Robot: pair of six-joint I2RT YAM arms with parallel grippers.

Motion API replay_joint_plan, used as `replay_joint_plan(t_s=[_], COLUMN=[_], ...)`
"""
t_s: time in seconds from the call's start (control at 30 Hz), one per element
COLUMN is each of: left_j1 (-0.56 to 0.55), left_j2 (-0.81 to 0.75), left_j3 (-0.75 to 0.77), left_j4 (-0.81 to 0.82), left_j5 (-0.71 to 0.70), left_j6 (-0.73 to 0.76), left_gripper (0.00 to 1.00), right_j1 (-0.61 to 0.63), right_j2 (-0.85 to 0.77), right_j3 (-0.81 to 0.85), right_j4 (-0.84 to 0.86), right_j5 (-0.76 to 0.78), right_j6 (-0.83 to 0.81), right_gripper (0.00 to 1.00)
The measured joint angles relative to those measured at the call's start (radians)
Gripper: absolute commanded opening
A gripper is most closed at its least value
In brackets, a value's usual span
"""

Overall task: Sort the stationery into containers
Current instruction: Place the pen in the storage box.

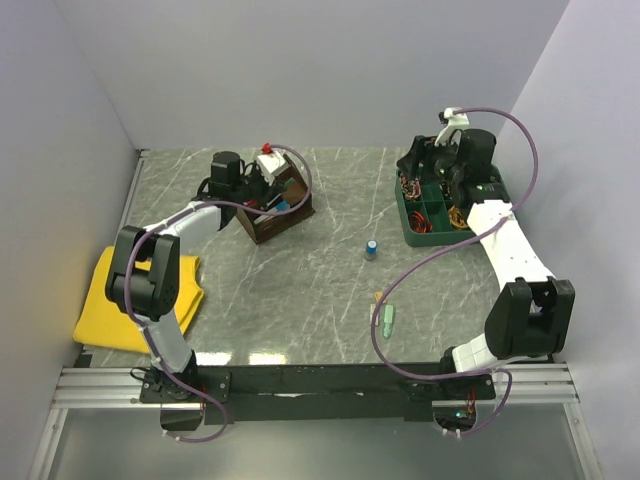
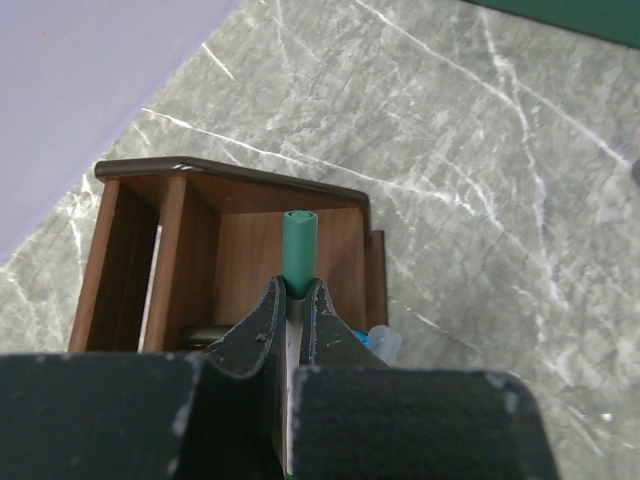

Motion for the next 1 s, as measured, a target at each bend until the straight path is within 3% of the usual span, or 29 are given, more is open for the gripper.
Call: replay_joint_plan(t_s=[0.23,0.5,0.77,0.87,1.0], left_j1=[0.015,0.024,0.037,0.048,0.061], left_j2=[0.023,0.038,0.034,0.011,-0.058], left_j3=[-0.044,-0.074,-0.083,-0.128,-0.278], left_j4=[0.064,0.135,0.146,0.159,0.296], left_j5=[0.032,0.063,0.063,0.057,0.041], left_j6=[0.037,0.038,0.032,0.024,0.010], left_gripper=[0.01,0.08,0.01,0.01,0.01], right_j1=[0.023,0.034,0.055,0.062,0.070], right_j2=[0.000,0.017,0.032,0.032,0.035], right_j3=[0.000,0.000,0.001,0.002,0.003], right_j4=[-0.005,-0.026,-0.037,-0.036,-0.037], right_j5=[0.007,0.011,0.023,0.023,0.023], right_j6=[-0.017,-0.036,-0.038,-0.039,-0.043], right_gripper=[0.75,0.75,0.75,0.76,0.75])
